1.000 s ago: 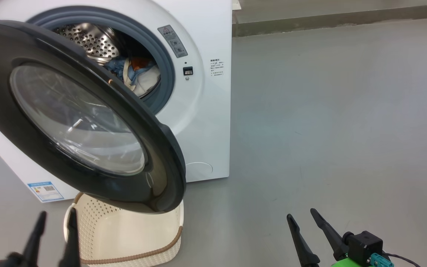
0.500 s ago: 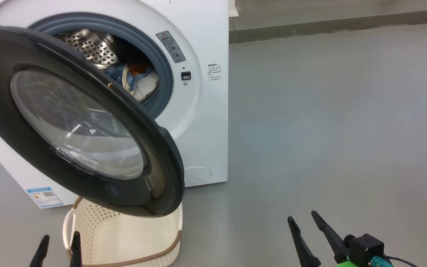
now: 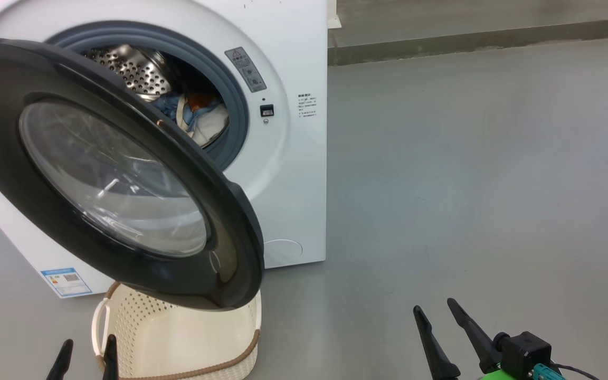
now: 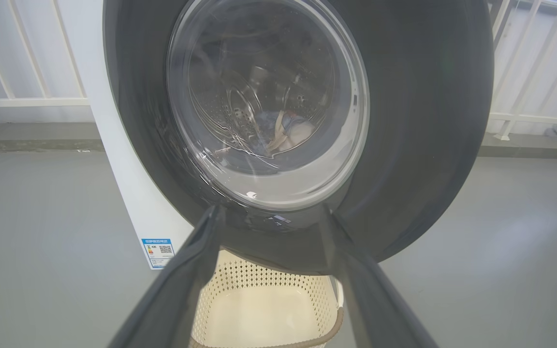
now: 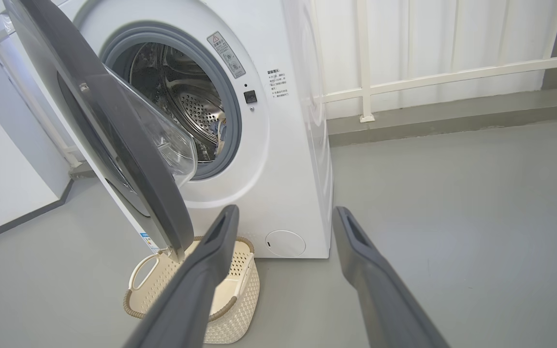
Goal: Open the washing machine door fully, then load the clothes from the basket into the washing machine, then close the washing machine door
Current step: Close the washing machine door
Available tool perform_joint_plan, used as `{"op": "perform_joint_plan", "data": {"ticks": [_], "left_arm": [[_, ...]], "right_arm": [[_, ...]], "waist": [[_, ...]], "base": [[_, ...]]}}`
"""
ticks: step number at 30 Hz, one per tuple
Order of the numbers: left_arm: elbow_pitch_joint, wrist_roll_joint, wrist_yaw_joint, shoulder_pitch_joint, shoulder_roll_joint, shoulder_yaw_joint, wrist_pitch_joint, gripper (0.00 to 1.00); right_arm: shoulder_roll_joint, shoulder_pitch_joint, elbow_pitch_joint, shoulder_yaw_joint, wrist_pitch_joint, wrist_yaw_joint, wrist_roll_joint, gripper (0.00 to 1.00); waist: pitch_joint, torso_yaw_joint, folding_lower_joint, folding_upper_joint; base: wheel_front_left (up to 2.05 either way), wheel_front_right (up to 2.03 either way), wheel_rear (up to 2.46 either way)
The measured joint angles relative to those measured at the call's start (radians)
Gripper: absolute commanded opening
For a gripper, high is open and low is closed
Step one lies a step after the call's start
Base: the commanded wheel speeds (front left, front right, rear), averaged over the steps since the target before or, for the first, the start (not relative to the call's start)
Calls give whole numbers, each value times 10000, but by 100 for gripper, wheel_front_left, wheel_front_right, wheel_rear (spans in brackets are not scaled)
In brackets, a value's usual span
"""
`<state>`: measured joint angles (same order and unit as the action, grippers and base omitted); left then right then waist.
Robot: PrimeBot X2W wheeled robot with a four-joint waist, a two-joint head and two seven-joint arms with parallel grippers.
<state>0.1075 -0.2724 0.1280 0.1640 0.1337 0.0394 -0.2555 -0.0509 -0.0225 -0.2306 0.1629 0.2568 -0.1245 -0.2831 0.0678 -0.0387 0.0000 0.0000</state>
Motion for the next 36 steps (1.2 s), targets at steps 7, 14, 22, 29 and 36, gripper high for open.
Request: {"op": "perform_joint_plan", "data": {"ticks": [7, 14, 22, 29, 36], "left_arm": [[31, 0, 0, 4, 8, -50, 0, 100], [29, 0, 0, 16, 13, -61, 0, 100], [52, -50, 0, 21, 13, -61, 0, 100], [56, -151, 0, 18, 13, -113, 0, 100], [58, -184, 0, -2, 8, -249, 0, 100]], "right_arm": [[0, -1, 29, 0, 0, 0, 2, 100], [0, -4, 58, -102, 0, 0, 0, 0], [0, 2, 1522, -320, 0, 0, -107, 0], [-2, 448, 3772, 105, 2, 0, -272, 0], [-44, 1271, 4807, 1756, 4, 0, -138, 0]], "waist": [[-19, 16, 0, 0], [-57, 43, 0, 0], [-110, 84, 0, 0], [-203, 190, -1, 0], [-273, 507, 0, 0]], "base": [[0, 0, 0], [0, 0, 0], [0, 0, 0], [0, 0, 0], [0, 0, 0]]}}
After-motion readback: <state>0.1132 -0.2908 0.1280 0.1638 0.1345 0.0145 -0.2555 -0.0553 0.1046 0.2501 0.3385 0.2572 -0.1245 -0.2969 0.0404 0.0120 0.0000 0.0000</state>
